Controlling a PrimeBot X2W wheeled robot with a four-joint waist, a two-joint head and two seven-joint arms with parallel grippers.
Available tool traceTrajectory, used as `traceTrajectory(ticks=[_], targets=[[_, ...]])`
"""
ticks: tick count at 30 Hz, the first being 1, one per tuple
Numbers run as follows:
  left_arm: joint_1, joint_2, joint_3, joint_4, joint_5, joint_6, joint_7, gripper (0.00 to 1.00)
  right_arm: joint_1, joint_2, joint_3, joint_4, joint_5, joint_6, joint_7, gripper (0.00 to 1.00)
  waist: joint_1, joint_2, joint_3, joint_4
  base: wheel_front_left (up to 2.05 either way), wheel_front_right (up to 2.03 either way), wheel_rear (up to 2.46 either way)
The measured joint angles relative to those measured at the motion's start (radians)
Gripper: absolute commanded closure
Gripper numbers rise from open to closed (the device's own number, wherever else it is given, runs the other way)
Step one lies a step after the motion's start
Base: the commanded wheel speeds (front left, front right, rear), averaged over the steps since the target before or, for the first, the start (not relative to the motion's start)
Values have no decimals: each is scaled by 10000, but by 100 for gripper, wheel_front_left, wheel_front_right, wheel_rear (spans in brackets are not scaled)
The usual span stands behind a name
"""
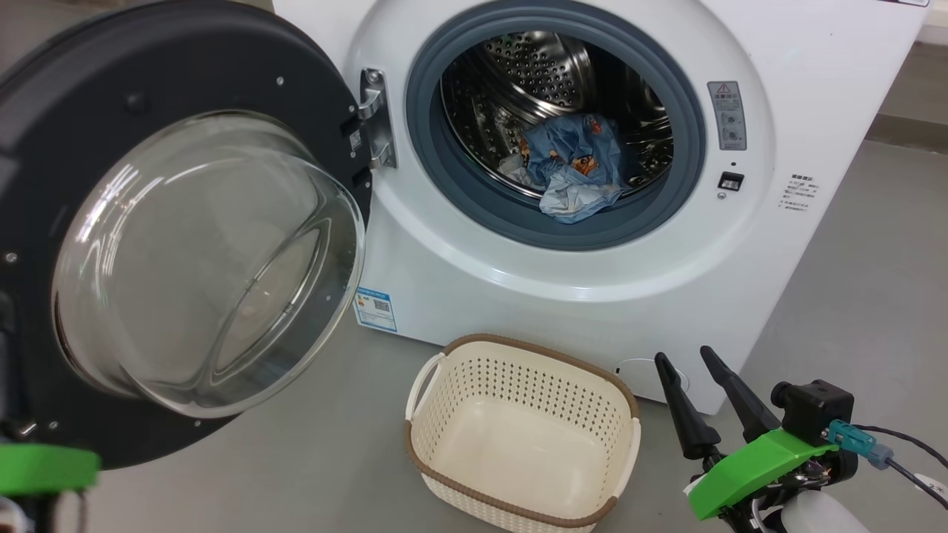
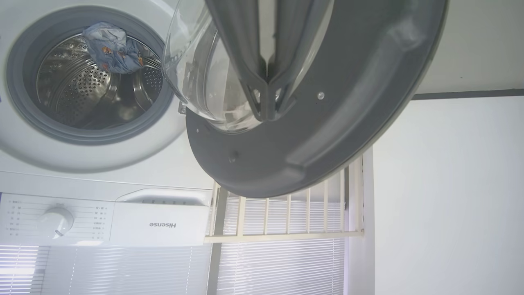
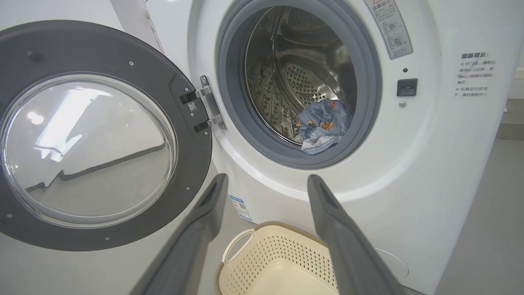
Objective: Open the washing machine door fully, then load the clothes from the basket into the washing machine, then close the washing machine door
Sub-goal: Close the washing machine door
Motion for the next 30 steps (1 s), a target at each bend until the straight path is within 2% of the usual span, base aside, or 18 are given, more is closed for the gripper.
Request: traceTrajectory(ticks=[3, 5, 6, 8, 10, 13, 14, 18, 24, 30], targets=[[-574, 405, 686, -236, -487, -171, 153, 100, 4, -4, 0, -4, -2, 0, 0, 0, 0, 0, 56, 34, 0, 0, 0], [-815, 433, 951, -234, -792, -251, 173, 100, 4, -6, 2, -4, -2, 0, 0, 0, 0, 0, 76, 42, 0, 0, 0], [-1336, 472, 1446, -77, -1434, -420, 272, 100, 6, -21, 29, -4, -2, 0, -2, 0, 0, 0, 114, 49, 0, 0, 0], [-1600, 487, 1689, 105, -1772, -539, 339, 100, 6, -33, 50, -2, -2, 0, -2, 0, 0, 0, 132, 40, 0, 0, 0], [-2141, 491, 2222, 662, -2642, -846, 516, 100, 2, -61, 140, -12, -2, 0, -2, 0, 1, 0, 198, 6, 0, 0, 0], [-2875, 470, 2984, 1825, -3973, -1172, 897, 100, -21, -92, 272, -12, -4, 0, 0, 0, 0, 0, 331, -93, 0, 0, 0], [-3234, 581, 3444, 2805, -4591, -1361, 1170, 100, -62, -119, 278, -10, -10, 0, 4, 0, 1, 0, 438, -183, 0, 0, 0], [-3930, 811, 4372, 4796, -5860, -1835, 1672, 100, -92, -159, 284, -2, -35, 0, 50, 0, 0, 0, 656, -409, 0, 0, 0], [-4840, 1183, 5275, 7729, -7024, -2410, 2219, 100, -369, -203, 284, -6, -67, 0, 75, 0, 1, 0, 974, -778, 0, 0, 0], [-5192, 1400, 5436, 9568, -7402, -2880, 2834, 100, -459, -240, 274, -25, -123, 0, 134, 0, 0, 0, 1230, -1070, 0, 0, 0]])
